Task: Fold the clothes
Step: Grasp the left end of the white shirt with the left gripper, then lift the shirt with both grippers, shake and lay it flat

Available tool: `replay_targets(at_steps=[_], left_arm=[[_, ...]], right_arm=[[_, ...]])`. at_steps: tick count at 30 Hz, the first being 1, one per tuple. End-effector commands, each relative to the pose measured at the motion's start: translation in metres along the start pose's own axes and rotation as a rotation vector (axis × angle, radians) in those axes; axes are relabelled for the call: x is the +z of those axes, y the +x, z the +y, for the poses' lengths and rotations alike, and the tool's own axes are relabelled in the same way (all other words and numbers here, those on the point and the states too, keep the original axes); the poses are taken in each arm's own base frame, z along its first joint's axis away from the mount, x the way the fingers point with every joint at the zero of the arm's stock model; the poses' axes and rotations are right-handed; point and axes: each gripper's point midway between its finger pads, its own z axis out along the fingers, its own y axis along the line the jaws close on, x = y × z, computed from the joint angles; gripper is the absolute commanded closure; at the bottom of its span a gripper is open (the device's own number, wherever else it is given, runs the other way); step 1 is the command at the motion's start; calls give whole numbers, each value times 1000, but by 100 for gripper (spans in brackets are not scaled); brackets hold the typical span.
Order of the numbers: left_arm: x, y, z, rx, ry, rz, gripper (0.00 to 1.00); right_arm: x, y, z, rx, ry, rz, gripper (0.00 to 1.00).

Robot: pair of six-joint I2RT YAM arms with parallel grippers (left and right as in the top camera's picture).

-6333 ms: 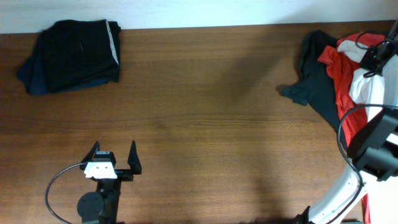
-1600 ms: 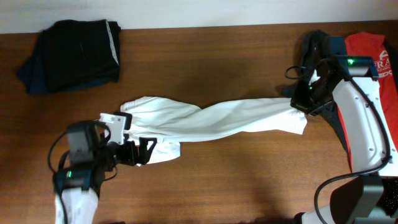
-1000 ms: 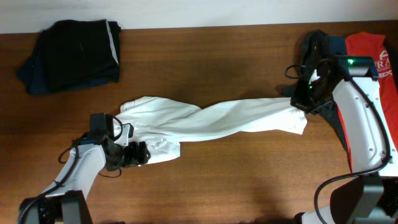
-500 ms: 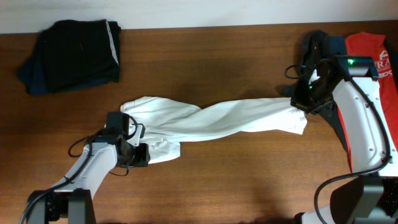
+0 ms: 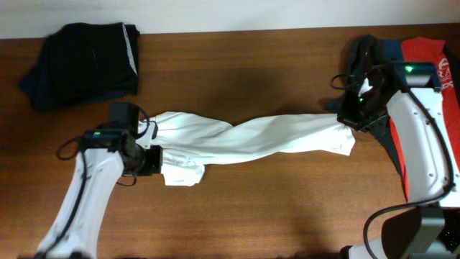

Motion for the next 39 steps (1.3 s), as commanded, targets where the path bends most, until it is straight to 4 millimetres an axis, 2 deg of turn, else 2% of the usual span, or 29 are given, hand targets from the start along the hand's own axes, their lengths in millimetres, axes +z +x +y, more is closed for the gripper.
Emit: replay_targets(at_steps=[1,2,4,6,7,12,14,16,18,20,23,25,27,28,29,31,32,33,34,36,37,38,39], left_arm=[[-72,-18,-7,27,-5,-226,100],[-94,-19,-9,34,-6,-297,100],[-121,-20,-12,43,-4,-389,100],[-159,-18,-16,56,-2,-517,100],[-186,-14,-19,64,0,-610,99],[-266,6,-7,1,-87,-860,99],[-293,13,-9,-1,-85,-927,100],[-326,24,-12,2,-80,-995,100],[-349,36,-15,-13,-66,-1038,100],[-350,35,-15,-30,-52,-1039,100],[-326,7,-21,-15,-21,-935,100],[-295,-31,-18,-7,-37,-820,100],[-255,-80,-15,-6,-46,-718,100],[-237,-106,-15,-3,-42,-693,100],[-212,-144,-17,12,-24,-678,100],[-194,-197,-18,21,-16,-696,100],[-198,-220,-26,86,7,-714,100],[-209,-235,-34,154,21,-737,100],[-232,-247,-34,165,7,-782,100],[-303,-256,-33,174,-11,-939,99],[-338,-251,-32,174,-21,-1022,100],[-384,-240,-28,169,-41,-1132,100],[-421,-226,-20,166,-71,-1221,100]], right_arm=[[-49,-10,4,1,-37,-103,96],[-60,-10,5,1,-42,-117,96],[-76,-9,5,0,-48,-133,96],[-95,-5,4,-1,-55,-151,96],[-106,-2,4,-2,-60,-163,96],[-136,3,6,-33,-102,-241,96],[-150,8,5,-35,-118,-283,96],[-164,19,13,-54,-191,-304,96],[-179,31,17,-87,-244,-338,96],[-186,34,16,-89,-253,-362,96],[-189,22,21,-92,-268,-404,96],[-187,3,28,-84,-281,-430,96],[-178,-19,40,-93,-304,-439,96],[-172,-33,50,-102,-335,-440,96],[-165,-51,66,-120,-390,-443,96],[-160,-77,88,-149,-470,-473,96],[-165,-91,97,-167,-508,-520,96],[-174,-100,97,-169,-519,-569,96],[-198,-108,92,-167,-541,-645,96],[-257,-113,74,-141,-578,-789,96],[-297,-107,58,-131,-591,-887,96],[-322,-102,43,-118,-582,-959,96],[-347,-94,23,-94,-555,-1034,96]])
